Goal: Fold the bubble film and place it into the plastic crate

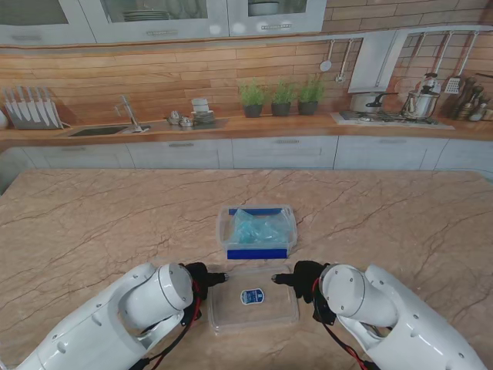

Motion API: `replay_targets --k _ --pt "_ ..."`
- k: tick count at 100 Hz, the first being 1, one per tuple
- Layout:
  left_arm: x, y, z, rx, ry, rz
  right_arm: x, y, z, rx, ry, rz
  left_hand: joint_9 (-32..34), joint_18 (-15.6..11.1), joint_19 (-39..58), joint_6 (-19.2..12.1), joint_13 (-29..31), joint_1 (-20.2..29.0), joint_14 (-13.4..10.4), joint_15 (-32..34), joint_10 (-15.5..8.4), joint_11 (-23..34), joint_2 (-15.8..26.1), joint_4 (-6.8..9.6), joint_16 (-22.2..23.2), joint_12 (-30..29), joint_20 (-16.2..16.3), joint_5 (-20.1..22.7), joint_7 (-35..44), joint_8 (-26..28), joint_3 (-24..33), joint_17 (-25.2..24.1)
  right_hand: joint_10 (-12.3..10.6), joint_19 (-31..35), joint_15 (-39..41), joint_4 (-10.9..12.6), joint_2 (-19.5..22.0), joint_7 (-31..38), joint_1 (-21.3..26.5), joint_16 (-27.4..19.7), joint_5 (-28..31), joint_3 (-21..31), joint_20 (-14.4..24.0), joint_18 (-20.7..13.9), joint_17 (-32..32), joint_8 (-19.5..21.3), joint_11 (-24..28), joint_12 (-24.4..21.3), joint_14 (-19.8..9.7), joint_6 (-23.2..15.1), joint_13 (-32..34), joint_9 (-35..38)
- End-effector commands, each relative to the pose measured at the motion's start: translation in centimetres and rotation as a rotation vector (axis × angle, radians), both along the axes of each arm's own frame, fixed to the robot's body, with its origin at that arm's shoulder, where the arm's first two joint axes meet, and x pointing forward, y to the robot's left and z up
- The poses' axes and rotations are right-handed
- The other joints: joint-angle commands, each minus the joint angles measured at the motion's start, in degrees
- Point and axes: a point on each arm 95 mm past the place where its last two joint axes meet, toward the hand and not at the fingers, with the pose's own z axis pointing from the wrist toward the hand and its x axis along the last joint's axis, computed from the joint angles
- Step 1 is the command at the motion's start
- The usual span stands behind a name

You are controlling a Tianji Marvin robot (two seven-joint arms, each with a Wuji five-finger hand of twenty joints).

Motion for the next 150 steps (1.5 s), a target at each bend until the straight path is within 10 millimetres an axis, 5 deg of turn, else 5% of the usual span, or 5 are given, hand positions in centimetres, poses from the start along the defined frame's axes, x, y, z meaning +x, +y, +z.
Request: replay_targets --k 1,150 --pt "-0.9 -0.9 -0.1 -0.03 0.02 -0.018 -0.7 1.5 0.1 0.04 0.002 0.03 -3.4 -1.0 0.2 -10.0 -0.9 -0.2 3.4 -0.4 -1.4 -6.4 0.8 0.68 0.6 -3.0 1.2 0.0 -1.6 -0.8 -0.5 -0.2 2.4 6.2 1.8 0.9 -0.2 -4.5 -1.2 0.7 -2.4 0.0 0.8 -2.7 0.8 -2.0 3.0 0.8 -0.9 -9.1 1.8 0.9" --pt "-2.2 0.7 4.3 -0.173 -0.163 -0.013 -1.0 2.3 3.4 0.115 -0.102 0.089 -1.9 0.5 0.0 -10.0 0.1 -0.1 4.2 -0.9 -0.9 -7.3 0.2 0.68 1.0 -3.1 2.6 1.7 -2.3 -0.1 -0.5 0.5 2.5 6.8 2.9 1.0 -0.5 -3.9 -1.1 1.1 -1.6 0.0 1.0 -2.7 1.2 -2.7 3.6 1.4 -1.0 -9.7 2.3 1.4"
